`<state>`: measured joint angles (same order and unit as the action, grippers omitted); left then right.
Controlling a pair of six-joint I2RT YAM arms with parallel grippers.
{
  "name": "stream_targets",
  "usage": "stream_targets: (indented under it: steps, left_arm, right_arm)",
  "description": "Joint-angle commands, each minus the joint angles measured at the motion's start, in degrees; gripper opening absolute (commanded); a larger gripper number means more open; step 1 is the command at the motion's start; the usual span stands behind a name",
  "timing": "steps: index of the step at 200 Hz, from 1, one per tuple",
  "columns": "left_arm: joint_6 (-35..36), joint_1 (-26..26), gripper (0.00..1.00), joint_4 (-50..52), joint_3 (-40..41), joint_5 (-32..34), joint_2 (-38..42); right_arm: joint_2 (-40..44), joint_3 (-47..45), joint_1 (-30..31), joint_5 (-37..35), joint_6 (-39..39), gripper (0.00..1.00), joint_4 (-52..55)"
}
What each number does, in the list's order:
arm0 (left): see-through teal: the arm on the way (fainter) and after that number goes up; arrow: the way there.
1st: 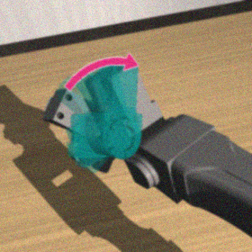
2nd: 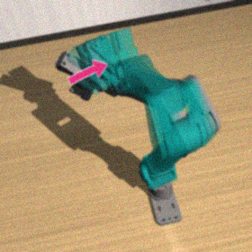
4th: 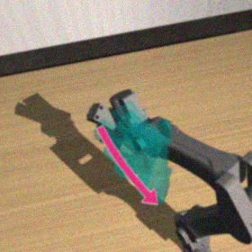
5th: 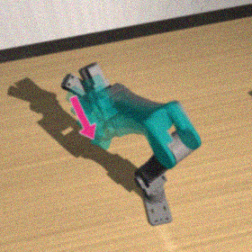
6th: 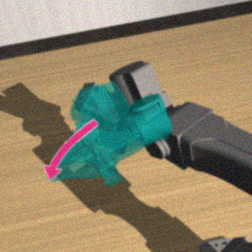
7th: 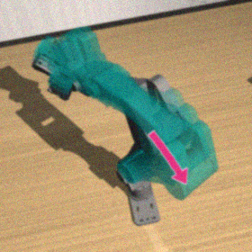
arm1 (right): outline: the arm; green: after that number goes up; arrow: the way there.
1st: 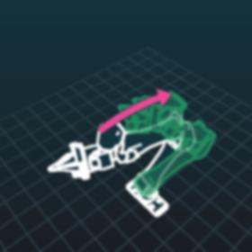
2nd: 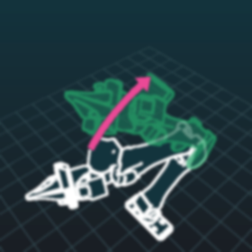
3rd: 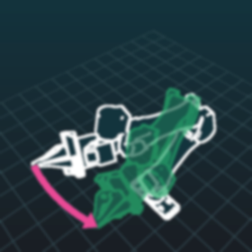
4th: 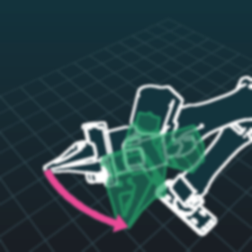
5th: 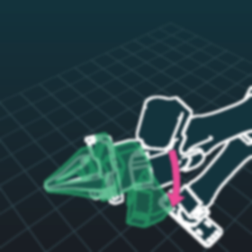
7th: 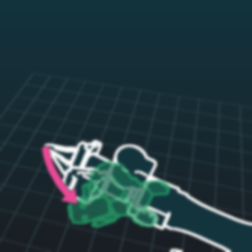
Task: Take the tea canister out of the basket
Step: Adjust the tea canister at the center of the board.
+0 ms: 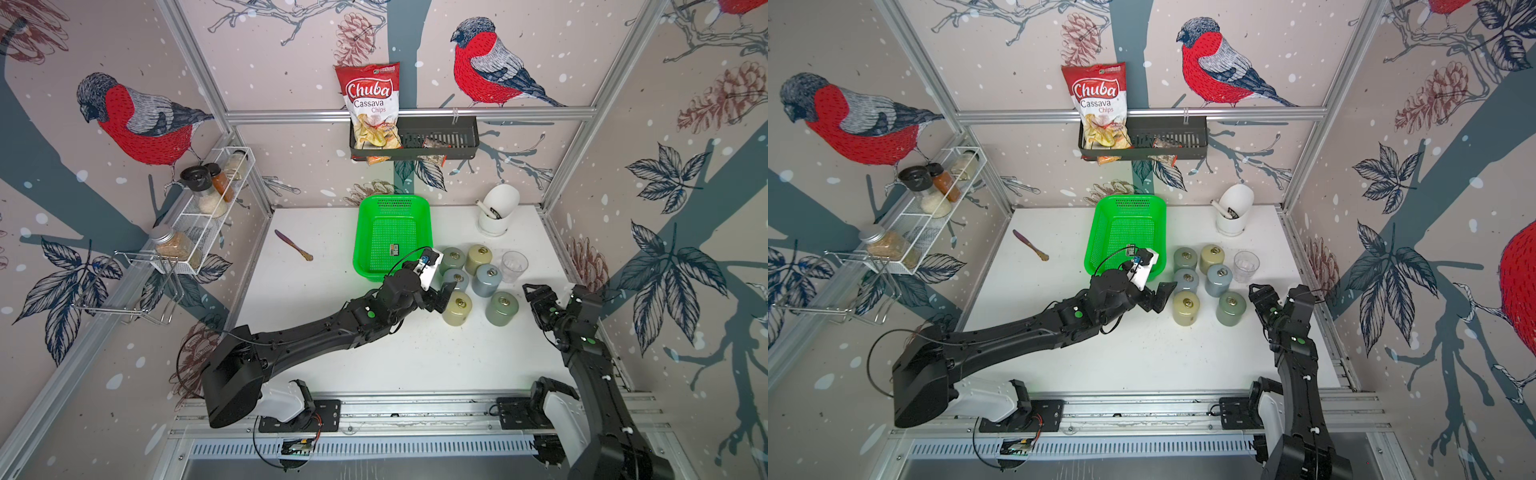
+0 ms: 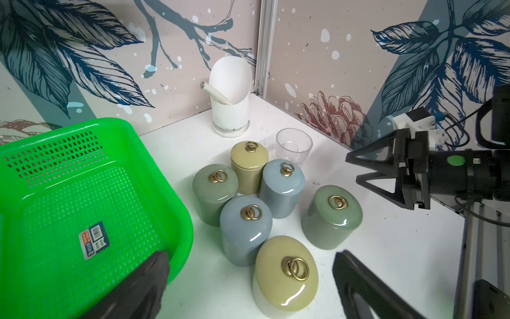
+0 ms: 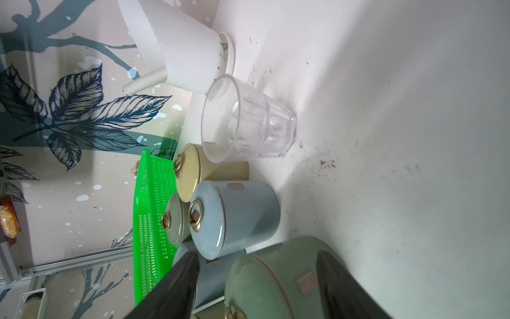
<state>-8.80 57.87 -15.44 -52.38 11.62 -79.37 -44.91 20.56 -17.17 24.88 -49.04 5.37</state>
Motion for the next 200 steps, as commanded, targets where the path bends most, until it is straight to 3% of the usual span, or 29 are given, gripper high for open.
stream_targets:
  steps: [1, 13, 27, 128, 200]
  left_arm:
    - [-1.22, -0.33, 0.97, -3.28, 0.46, 0.58, 0.08]
    - [-1.3, -0.33, 0.97, -2.89, 0.2, 0.48, -0.46]
    - [-1.31, -0.3, 0.97, -2.31, -0.16, 0.34, -0.87]
    - [-1.33, -0.3, 0.97, -1.78, -0.71, 1.39, -1.83]
    - [-1.31, -0.35, 0.97, -0.99, -1.44, 1.74, -2.32]
  right_arm:
    - [-0.06, -1.04, -0.91, 2.87, -1.27, 0.37, -3.61]
    - [-0.23, -2.09, -1.26, 3.21, -1.41, 0.18, -4.2]
    - [-0.36, -3.08, -1.63, 2.93, -0.85, 0.08, -4.41]
    - [-2.95, -6.6, -2.49, 4.83, 1.23, 0.0, -8.35]
    - [-3.81, -8.25, 0.98, 5.3, 0.81, 0.0, -10.44]
